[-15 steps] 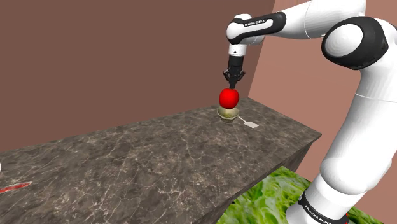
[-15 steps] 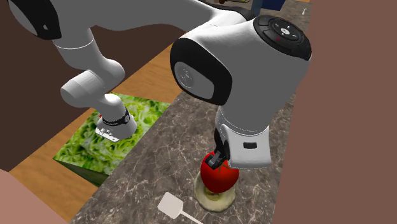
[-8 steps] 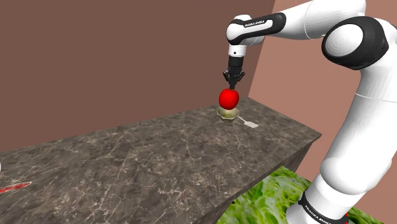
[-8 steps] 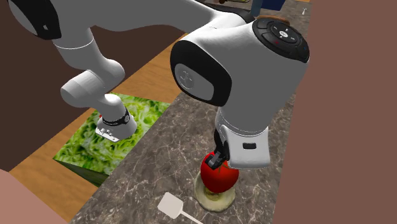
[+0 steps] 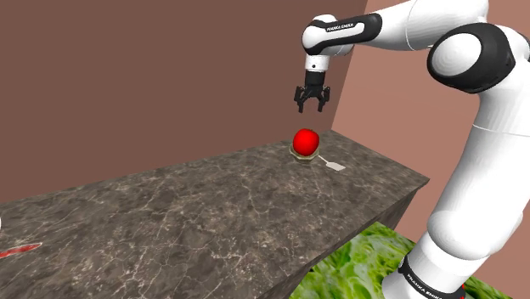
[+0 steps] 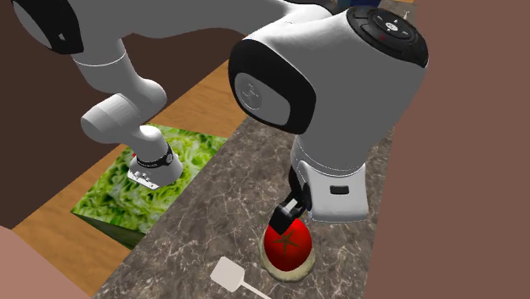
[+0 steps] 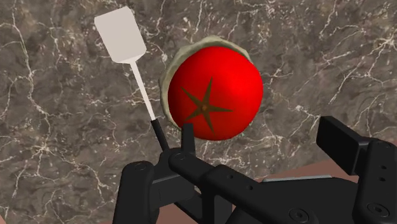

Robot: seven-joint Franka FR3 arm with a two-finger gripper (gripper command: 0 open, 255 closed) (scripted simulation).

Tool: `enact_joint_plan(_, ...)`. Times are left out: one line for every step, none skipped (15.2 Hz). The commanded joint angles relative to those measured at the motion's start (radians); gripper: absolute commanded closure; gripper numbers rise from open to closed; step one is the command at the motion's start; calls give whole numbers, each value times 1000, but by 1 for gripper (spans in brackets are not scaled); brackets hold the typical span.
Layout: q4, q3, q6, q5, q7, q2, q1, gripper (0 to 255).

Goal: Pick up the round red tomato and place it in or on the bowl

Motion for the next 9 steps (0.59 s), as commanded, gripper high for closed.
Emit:
enact_joint_plan(69,0,-65,0,0,4,0,0)
enact_joint_plan(105,0,-94,1,0,11,0,0)
enact_joint_plan(105,0,-94,1,0,11,0,0)
enact_joint_plan(104,0,-94,1,0,11,0,0)
enact_joint_plan(104,0,-94,1,0,11,0,0)
enact_joint_plan(105,0,-94,1,0,11,0,0)
enact_joint_plan(105,0,-94,1,0,11,0,0)
enact_joint_plan(105,0,-94,1,0,11,0,0)
enact_joint_plan(105,0,-94,1,0,11,0,0)
